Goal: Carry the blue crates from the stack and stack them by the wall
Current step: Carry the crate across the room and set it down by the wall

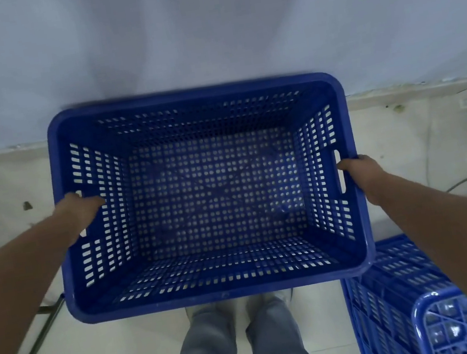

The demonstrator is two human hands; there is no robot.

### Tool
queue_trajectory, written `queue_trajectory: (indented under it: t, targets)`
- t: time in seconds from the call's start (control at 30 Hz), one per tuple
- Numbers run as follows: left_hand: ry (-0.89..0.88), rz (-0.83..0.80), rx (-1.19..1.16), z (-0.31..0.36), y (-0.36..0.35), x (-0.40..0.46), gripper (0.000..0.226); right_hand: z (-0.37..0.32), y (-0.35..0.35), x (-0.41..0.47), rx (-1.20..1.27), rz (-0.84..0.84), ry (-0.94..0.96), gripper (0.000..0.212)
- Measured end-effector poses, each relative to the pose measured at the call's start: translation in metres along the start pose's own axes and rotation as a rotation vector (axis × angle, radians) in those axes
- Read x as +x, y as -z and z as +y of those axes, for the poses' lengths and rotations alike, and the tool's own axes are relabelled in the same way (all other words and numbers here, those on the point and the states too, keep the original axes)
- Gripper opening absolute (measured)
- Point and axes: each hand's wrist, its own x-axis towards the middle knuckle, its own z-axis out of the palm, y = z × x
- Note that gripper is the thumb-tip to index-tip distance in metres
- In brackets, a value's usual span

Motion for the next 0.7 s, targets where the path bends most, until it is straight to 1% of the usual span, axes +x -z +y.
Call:
queue_trajectory:
  t: [0.03, 0.07, 0.13, 0.2, 0.27, 0.33, 0.4, 0.47, 0.53, 0.63, 0.7]
  targets:
    - [-0.016, -0.080, 0.052, 0.056, 0.016, -0.094, 0.074, -0.003, 0.003, -0.006, -0.027, -0.011, -0.005, 0.046]
    - [-0.042, -0.099, 0.117, 0.102, 0.022, -0.169, 0.063, -0.007, 0.005, -0.015, -0.060, -0.026, -0.001, 0.042]
    - [-0.152, -0.099, 0.229, 0.140, 0.021, -0.223, 0.057, -0.019, 0.012, -0.036, -0.171, -0.046, 0.040, 0.040]
    - [-0.262, -0.137, 0.312, 0.161, 0.026, -0.256, 0.055, -0.033, 0.021, -0.062, -0.324, -0.046, 0.138, 0.042]
    - [-0.375, -0.160, 0.381, 0.178, 0.036, -0.289, 0.050, -0.052, 0.032, -0.101, -0.536, -0.054, 0.254, 0.041]
    - [-0.438, -0.182, 0.401, 0.191, 0.052, -0.330, 0.046, -0.070, 0.045, -0.147, -0.759, -0.066, 0.367, 0.038]
    - [-0.511, -0.157, 0.439, 0.204, 0.074, -0.369, 0.047, -0.085, 0.062, -0.197, -0.932, -0.050, 0.469, 0.040]
    - [-0.611, -0.133, 0.534, 0.216, 0.102, -0.411, 0.050, -0.100, 0.079, -0.252, -0.989, -0.008, 0.516, 0.044]
    - [-0.742, -0.103, 0.611, 0.228, 0.133, -0.454, 0.053, -0.108, 0.098, -0.312, -0.963, 0.041, 0.518, 0.045]
    - [-0.942, -0.066, 0.672, 0.244, 0.171, -0.518, 0.044, -0.098, 0.124, -0.391, -0.938, 0.109, 0.511, 0.048]
    - [-1.030, -0.045, 0.729, 0.254, 0.189, -0.565, 0.048, -0.085, 0.142, -0.434, -0.934, 0.167, 0.488, 0.055]
